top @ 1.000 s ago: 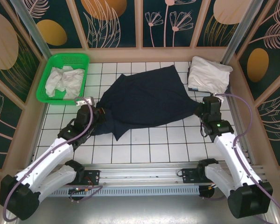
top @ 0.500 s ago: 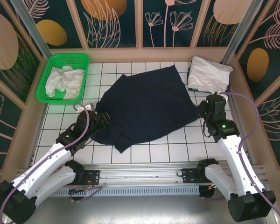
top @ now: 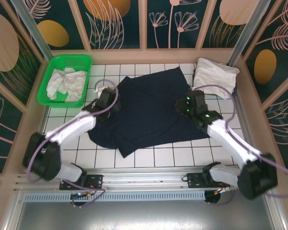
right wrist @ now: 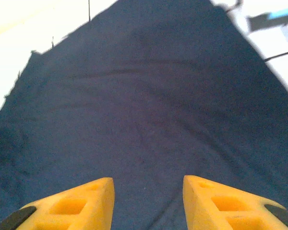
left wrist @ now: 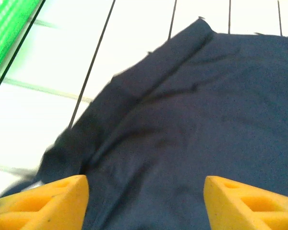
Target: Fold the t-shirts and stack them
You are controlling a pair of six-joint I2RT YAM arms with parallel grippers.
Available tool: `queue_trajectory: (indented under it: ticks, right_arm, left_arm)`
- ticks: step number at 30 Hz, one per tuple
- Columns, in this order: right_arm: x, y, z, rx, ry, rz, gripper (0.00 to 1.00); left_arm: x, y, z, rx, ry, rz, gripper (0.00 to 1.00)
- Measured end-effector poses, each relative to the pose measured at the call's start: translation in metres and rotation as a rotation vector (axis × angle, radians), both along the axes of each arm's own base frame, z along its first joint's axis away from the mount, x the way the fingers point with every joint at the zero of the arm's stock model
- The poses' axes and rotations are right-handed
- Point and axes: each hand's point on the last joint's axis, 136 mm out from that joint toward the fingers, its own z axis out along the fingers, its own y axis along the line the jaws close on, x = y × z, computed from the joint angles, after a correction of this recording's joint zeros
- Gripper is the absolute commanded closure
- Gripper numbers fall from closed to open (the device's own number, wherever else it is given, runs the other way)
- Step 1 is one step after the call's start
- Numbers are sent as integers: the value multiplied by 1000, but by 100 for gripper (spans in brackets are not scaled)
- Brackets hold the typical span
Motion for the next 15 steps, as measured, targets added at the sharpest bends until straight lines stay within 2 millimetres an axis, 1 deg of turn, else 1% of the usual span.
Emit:
queue_trajectory:
  ticks: [1,2,3,4,5,7,9,11,12,15]
  right_arm:
    - [5,3,-13,-8,25,4,59]
    - [9,6,-30,-20,57,7,60]
    - [11,8,-44,-30,87,8,60]
    - [13,10,-57,-36,112,14,61]
    - [14,11,-68,-41,134,16,61]
    - [15,13,-87,-54,171,19,61]
    - [15,13,-98,-61,188,19,61]
    - [12,12,-105,-62,197,20,61]
    - [9,11,-109,-62,205,21,61]
    - [3,8,-117,-58,221,13,61]
  left_arm:
    - [17,-3,0,11,-2,2,48]
    - [42,-7,-4,24,-8,9,52]
    - [58,-8,-8,37,-4,17,54]
    - [73,-9,-13,46,-5,22,54]
    - [99,-12,-21,56,-5,32,54]
    - [134,-16,-37,69,6,38,54]
    - [165,-19,-54,72,16,32,56]
    - [186,-22,-72,69,32,21,57]
    - [194,-23,-79,68,37,14,57]
    - [205,-20,-103,69,80,7,60]
